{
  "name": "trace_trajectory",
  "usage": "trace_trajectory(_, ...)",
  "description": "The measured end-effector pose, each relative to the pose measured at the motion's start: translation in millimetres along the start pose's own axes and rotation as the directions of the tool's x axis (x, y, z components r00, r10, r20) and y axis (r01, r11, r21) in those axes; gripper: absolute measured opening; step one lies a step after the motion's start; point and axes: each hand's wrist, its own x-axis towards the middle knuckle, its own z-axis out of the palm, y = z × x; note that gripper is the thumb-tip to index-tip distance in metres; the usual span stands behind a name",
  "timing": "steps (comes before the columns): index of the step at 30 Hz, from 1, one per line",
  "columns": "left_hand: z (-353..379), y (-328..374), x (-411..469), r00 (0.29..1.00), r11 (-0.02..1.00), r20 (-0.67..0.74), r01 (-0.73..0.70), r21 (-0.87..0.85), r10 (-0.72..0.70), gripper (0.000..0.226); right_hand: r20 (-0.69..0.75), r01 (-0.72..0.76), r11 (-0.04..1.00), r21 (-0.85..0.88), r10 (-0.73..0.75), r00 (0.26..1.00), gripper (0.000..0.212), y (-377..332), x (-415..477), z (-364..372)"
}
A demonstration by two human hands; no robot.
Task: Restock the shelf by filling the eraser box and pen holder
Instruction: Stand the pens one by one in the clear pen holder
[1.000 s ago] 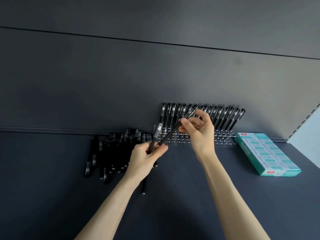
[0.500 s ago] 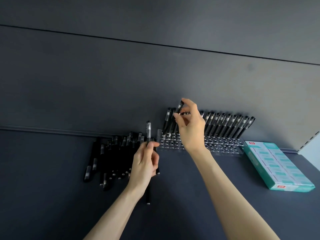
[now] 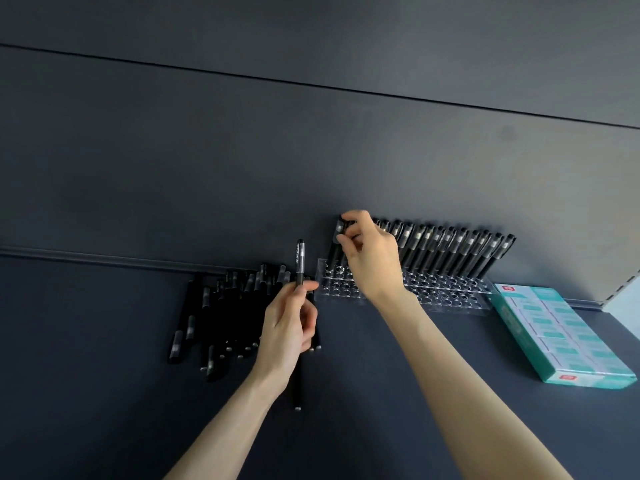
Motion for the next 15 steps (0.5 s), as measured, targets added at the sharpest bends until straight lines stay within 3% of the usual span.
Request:
trace_trajectory(3, 1, -1, -1, 1.000, 1.000, 0.008, 0.004, 0.007, -0.004, 0.024, 0.030, -0.017, 0.999, -0.035, 0.018, 0.999, 0.024, 1, -1, 0)
trace_trajectory(6, 0, 1, -3, 0.999, 1.000, 0.046, -0.010, 0.016, 0.009, 0.022, -0.034, -0.041, 0.999, -0.030, 0.040, 0.999, 0.021, -3, -8, -2)
trace_trajectory(8, 0, 1, -3, 0.996, 0.998, 0.086, -0.010, 0.056, 0.005, 0.023, -0.061, -0.141, 0.977, 0.161, 0.153, 0.986, 0.017, -9, -15, -9)
trace_trajectory(11, 1, -1, -4, 0.987, 0.995, 0.162, -0.006, 0.099, -0.010, 0.025, 0.123, -0.304, 0.807, 0.507, 0.281, 0.952, 0.016, -20, -28, -20)
trace_trajectory(15, 4, -6, -6, 0.977, 0.988, 0.206, -0.074, 0.134, 0.045, 0.020, 0.228, -0.350, 0.705, 0.617, 0.266, 0.937, 0.022, -20, -39, -28)
